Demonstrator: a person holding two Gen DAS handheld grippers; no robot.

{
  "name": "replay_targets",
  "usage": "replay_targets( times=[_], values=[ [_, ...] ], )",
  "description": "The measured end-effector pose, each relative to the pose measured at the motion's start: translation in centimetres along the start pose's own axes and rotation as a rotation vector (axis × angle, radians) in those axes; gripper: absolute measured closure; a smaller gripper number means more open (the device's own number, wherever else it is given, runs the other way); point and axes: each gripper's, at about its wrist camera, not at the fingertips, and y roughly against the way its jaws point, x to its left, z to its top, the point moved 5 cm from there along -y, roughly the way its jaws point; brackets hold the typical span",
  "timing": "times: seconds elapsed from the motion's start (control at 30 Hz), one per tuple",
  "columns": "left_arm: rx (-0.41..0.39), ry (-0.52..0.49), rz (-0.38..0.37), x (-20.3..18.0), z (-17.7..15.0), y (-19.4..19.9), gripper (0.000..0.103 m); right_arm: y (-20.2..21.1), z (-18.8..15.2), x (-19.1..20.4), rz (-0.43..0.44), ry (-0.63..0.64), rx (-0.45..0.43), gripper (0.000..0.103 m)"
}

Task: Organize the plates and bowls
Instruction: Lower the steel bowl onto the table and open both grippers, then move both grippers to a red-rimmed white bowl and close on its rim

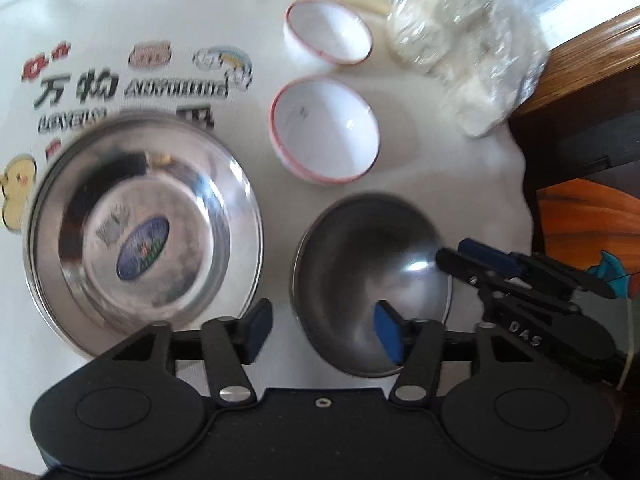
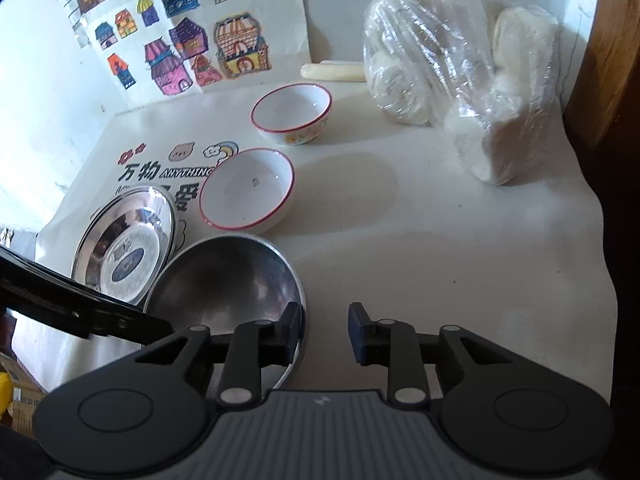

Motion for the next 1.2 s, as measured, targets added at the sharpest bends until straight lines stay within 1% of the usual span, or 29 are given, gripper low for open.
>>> replay_targets(
  times=[0.03,0.07,0.1,0.13,0.17,0.2,0.23,0.27,0.3,0.4,0.43,0.5,0.6,0.7,0.9,1.2],
  values=[
    [-0.014,-0.006,-0.001,0.0,0.3,0.4,0.032,0.1,0.1,-0.1,-0.003,-0.005,-0.005,0.07],
    [-0.031,-0.013,0.0,-0.1,0.7,0.7,0.026,0.1,0.2,-0.1,-0.006,-0.009,-0.009,0.066],
    [-0.047,-0.018,0.0,-0.1,1.1,1.0,0.016,0.2,0.4,-0.2,-0.009,-0.014,-0.013,0.062],
    [-0.062,-0.02,-0.001,0.0,1.5,1.1,0.01,0.3,0.5,-0.3,-0.011,-0.018,-0.018,0.059],
    [-0.079,-0.02,-0.001,0.1,1.8,1.3,0.001,0.3,0.7,-0.4,-0.012,-0.022,-0.023,0.051],
    [-0.094,-0.018,0.001,0.2,2.4,1.3,0.001,0.3,0.9,-0.4,-0.014,-0.025,-0.027,0.042],
    [-0.099,-0.017,0.009,0.3,2.7,1.3,0.001,0.3,1.0,-0.5,-0.015,-0.027,-0.032,0.037],
    [-0.098,-0.014,0.024,0.5,3.2,1.2,0.001,0.3,1.1,-0.4,-0.015,-0.028,-0.037,0.028],
    [-0.102,-0.014,0.039,0.8,3.6,1.2,0.001,0.3,1.3,-0.4,-0.013,-0.029,-0.043,0.021],
    [-0.139,-0.024,0.052,1.4,4.8,1.5,0.001,0.1,1.8,0.0,-0.015,-0.03,-0.057,0.011],
    [-0.149,-0.03,0.058,1.5,5.3,1.5,0.001,0.0,2.0,0.1,-0.016,-0.03,-0.059,0.01],
    [-0.165,-0.043,0.074,1.8,6.3,1.3,0.001,-0.1,2.3,0.3,-0.019,-0.035,-0.067,0.003],
    [-0.17,-0.079,0.103,2.3,7.7,0.7,0.001,-0.5,2.9,0.5,-0.022,-0.043,-0.075,0.0],
    [-0.149,-0.127,0.126,2.6,9.1,-0.4,0.001,-1.2,3.7,0.6,-0.031,-0.05,-0.079,0.0],
    [-0.126,-0.216,0.147,2.9,11.0,-2.1,0.001,-2.9,5.2,0.5,-0.075,-0.074,-0.071,0.0],
    [-0.078,-0.262,0.152,3.1,12.5,-4.3,0.001,-5.7,6.4,0.6,-0.107,-0.089,-0.035,0.0]
  ],
)
